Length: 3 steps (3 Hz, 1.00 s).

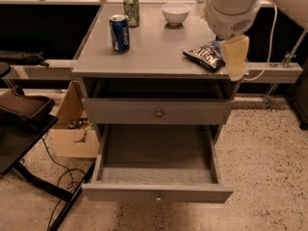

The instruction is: Place blue chip bag into middle drawer

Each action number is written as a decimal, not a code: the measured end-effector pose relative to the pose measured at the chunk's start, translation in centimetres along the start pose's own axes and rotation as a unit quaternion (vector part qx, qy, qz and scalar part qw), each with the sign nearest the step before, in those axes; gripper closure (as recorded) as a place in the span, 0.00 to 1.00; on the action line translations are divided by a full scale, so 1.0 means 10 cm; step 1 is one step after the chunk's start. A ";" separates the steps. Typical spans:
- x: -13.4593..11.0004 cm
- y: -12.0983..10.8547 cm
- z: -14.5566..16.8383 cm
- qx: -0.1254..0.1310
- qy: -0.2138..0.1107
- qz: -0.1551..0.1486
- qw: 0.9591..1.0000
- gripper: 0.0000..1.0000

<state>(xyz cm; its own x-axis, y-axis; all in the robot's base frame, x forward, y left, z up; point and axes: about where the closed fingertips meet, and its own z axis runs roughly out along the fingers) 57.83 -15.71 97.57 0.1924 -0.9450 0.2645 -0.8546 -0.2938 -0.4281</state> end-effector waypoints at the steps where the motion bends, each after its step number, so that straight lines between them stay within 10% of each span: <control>1: 0.21 -0.58 0.31 0.006 0.072 -0.057 0.996 0.00; 3: 0.26 -0.61 0.54 0.009 0.100 -0.092 0.991 0.00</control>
Offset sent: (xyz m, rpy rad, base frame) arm 0.0542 -0.0045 0.0017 -0.1359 -0.0265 0.0356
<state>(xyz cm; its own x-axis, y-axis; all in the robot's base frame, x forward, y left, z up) 66.10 -17.14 96.22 0.2429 -0.8283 0.5050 -0.8049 -0.4626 -0.3717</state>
